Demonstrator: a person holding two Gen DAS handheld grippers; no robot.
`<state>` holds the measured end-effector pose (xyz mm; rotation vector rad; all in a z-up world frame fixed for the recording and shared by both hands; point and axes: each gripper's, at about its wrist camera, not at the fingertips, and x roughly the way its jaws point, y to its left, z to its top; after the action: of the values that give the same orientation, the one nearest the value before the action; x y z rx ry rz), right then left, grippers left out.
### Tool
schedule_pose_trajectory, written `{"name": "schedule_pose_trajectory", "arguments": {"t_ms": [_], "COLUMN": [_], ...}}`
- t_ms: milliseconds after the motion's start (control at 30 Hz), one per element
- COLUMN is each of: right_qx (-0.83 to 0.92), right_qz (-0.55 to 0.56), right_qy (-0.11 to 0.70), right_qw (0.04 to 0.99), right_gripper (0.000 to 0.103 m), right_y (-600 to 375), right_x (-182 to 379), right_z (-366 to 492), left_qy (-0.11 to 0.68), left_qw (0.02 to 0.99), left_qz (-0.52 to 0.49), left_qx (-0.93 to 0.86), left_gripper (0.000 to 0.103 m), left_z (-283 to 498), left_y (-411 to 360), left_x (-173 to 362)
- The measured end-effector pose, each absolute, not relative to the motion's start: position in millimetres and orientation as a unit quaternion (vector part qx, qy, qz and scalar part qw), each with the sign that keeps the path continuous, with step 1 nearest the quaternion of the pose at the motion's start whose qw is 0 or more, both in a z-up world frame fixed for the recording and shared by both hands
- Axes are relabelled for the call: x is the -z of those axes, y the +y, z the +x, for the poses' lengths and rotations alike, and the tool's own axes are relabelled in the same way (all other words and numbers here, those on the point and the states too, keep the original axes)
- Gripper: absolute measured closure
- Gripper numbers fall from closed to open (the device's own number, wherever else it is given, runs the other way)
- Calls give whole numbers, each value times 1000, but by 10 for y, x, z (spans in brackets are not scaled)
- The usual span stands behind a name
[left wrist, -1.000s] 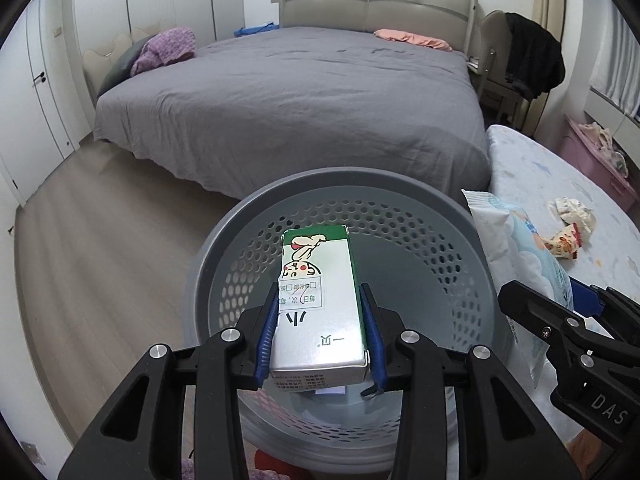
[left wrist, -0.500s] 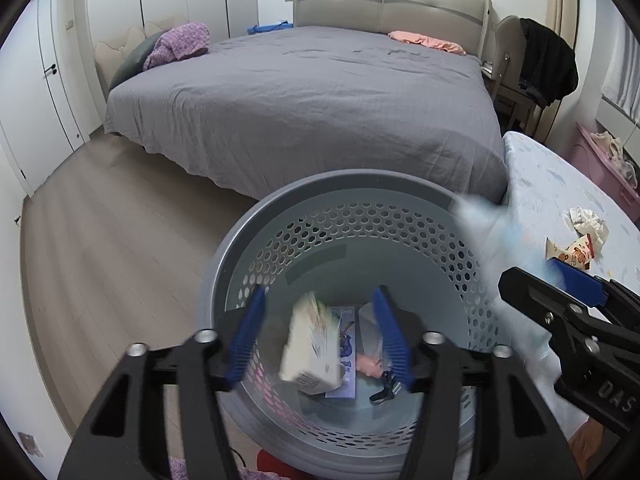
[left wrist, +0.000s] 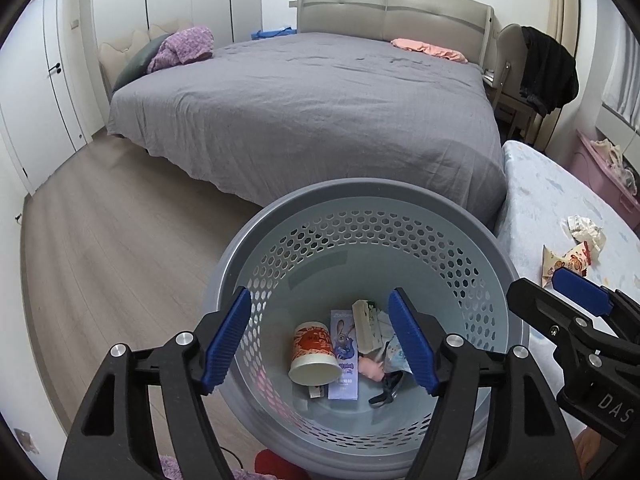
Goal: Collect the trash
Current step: 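Move both grippers back from the wastebasket toward the table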
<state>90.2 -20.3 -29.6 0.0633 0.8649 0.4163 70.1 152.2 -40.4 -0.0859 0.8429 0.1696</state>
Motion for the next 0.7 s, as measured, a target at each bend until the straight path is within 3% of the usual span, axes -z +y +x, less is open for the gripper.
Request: {"name": "schedule_pose_trajectory", "arguments": {"t_ms": [700], "right_qx": [-179], "right_qz": [36], "right_qy": [414], "right_qw": [892], "right_gripper": [33], "right_y": [-335], "right_x": [245], "right_z": [744], "left_qy": [398], "left_qw": [914], "left_qz": [-39], "left_qx": [-70], "left_gripper": [21], "left_z": [623], "left_y": [1470], "left_x": [355]}}
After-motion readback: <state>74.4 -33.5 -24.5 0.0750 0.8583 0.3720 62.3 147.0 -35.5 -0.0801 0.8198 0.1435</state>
